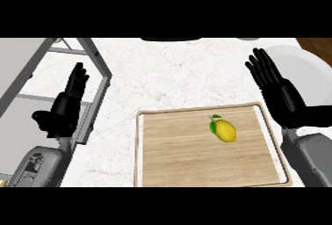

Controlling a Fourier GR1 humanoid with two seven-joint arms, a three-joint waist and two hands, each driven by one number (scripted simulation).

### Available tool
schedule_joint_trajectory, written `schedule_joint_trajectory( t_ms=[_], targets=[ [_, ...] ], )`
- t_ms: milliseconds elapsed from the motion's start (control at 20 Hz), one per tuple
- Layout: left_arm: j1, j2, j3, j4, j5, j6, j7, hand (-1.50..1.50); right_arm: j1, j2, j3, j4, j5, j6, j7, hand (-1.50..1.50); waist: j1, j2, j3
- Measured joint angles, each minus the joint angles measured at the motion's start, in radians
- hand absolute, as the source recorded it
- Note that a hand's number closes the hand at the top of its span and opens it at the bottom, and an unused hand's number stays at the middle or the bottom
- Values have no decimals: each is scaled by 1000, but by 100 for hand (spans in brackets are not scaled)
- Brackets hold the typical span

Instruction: Pick the lemon from the tray and place it in the plate

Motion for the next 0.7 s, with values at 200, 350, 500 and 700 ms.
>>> schedule_joint_trajectory(
  t_ms=[200,350,500,700],
  targets=[
    [57,-35,-27,41,18,-16,48,0,-106,-54,-21,13,-23,118,18,150,34,5,2],
    [96,-45,-41,72,48,-44,106,0,-206,-154,-20,6,24,212,17,150,59,6,-2],
    [91,-64,-49,58,74,-69,134,0,-265,-187,-33,103,134,170,-28,-150,74,9,5],
    [112,-61,-42,36,98,-96,154,0,-274,-153,-72,250,146,199,-174,-150,74,8,12]
  ],
)
